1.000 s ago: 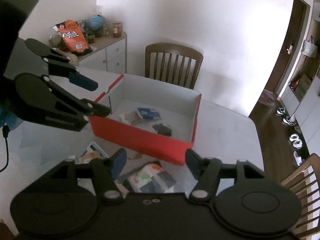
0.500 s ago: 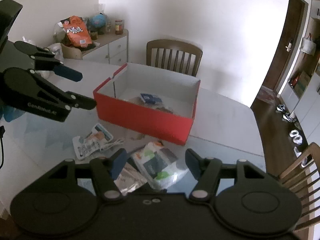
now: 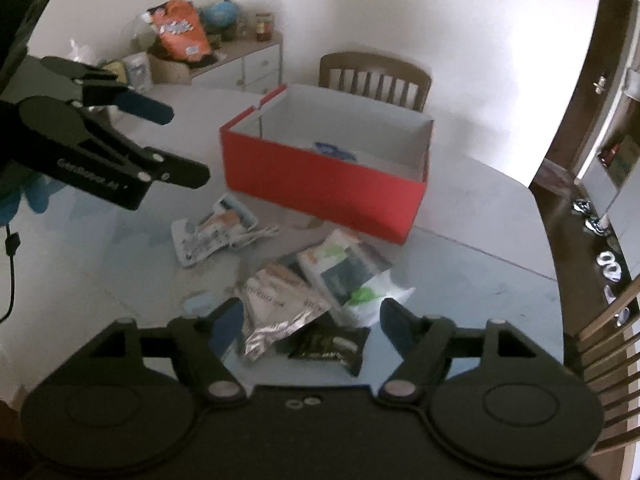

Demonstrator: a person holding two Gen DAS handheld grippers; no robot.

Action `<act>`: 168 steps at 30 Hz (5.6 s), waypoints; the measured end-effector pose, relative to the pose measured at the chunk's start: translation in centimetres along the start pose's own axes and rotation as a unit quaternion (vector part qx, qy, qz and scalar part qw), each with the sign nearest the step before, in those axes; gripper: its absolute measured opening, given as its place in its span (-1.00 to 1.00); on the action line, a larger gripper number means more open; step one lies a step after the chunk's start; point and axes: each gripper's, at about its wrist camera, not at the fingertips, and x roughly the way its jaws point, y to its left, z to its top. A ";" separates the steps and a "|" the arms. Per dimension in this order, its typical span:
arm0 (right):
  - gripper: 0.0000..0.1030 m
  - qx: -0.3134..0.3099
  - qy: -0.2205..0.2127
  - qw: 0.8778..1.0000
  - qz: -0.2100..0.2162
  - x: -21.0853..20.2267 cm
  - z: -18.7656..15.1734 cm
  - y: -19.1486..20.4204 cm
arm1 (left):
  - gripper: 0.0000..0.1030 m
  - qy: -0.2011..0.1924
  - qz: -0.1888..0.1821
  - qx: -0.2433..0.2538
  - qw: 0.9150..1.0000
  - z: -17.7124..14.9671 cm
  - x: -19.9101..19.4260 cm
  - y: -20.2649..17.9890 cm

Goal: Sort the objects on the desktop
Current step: 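Withdraw both tools from the red box toward the items on the table, then grasp the white printed pouch with the left tool while the right tool grasps the black snack bag, then carry the white pouch into the red box while the right tool carries the black snack bag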

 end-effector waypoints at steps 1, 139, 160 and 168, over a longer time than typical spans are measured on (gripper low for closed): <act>0.54 0.000 0.002 1.000 0.000 0.1 -0.1 0.1 | 0.69 0.004 -0.002 -0.005 1.000 -0.3 0.2 0.1; 0.04 0.086 0.019 0.995 -0.043 6.1 -4.7 -1.8 | 0.16 0.015 -0.008 -0.093 0.996 -8.7 6.8 4.4; 0.04 0.072 -0.057 0.995 -0.040 1.1 1.5 -1.7 | 0.16 -0.051 -0.013 -0.053 0.997 -0.5 1.2 3.4; 0.04 0.068 -0.082 0.994 -0.037 0.7 5.1 -2.2 | 0.16 -0.074 -0.011 -0.040 0.996 2.8 0.7 4.2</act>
